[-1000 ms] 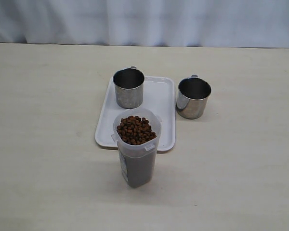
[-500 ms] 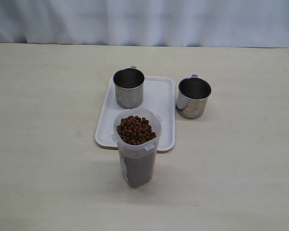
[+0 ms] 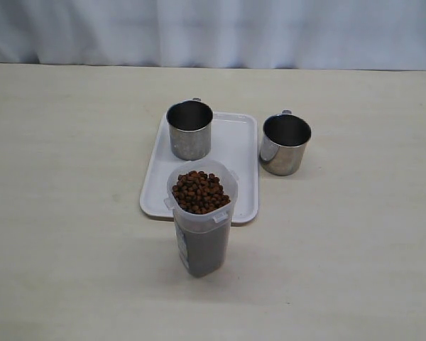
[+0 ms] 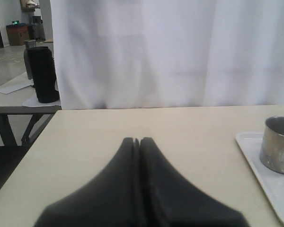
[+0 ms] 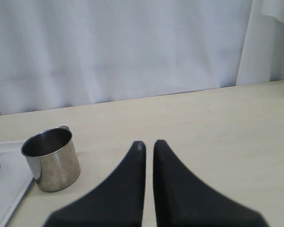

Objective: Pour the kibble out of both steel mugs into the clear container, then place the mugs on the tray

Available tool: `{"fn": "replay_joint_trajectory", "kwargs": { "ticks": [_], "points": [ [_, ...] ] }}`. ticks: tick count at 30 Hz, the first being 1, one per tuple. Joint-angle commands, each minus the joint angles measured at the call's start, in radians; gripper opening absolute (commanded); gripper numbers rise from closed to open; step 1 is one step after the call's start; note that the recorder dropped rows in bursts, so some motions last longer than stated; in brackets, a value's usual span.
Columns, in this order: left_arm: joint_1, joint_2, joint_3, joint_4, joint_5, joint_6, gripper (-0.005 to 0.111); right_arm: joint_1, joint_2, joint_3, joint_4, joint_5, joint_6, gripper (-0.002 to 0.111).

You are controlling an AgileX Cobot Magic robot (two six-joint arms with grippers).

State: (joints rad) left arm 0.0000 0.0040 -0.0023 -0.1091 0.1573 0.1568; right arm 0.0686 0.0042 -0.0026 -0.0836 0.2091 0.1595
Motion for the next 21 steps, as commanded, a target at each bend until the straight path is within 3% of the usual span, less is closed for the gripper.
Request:
{"fn": "replay_joint_trajectory", "kwargs": {
  "ticks": [1,6,15,19,21],
  "points": [
    [0.002,-0.004,0.002,-0.005,-0.006,-0.004,0.000,0.004,-0.004,0.003,-0.006,0.002,-0.001,0.005],
    [0.002,-0.004,0.002,-0.005,-0.006,-0.004,0.000,0.004,-0.004,0.003,-0.006,0.002,-0.001,0.005],
    [0.002,-0.004,0.002,-0.005,-0.006,-0.004,0.000,0.004,-0.004,0.003,0.046,-0.262,0.001,0.005],
    [0.002,-0.004,0.002,-0.005,-0.006,-0.002,0.000,0.004,-0.004,0.003,0.050,-0.548,0.024,0.005],
    [0.002,-0.004,0.002,-0.005,-0.006,-0.002,0.000,0.004,-0.004,0.003,-0.045,-0.609,0.070,0.005]
  ]
}}
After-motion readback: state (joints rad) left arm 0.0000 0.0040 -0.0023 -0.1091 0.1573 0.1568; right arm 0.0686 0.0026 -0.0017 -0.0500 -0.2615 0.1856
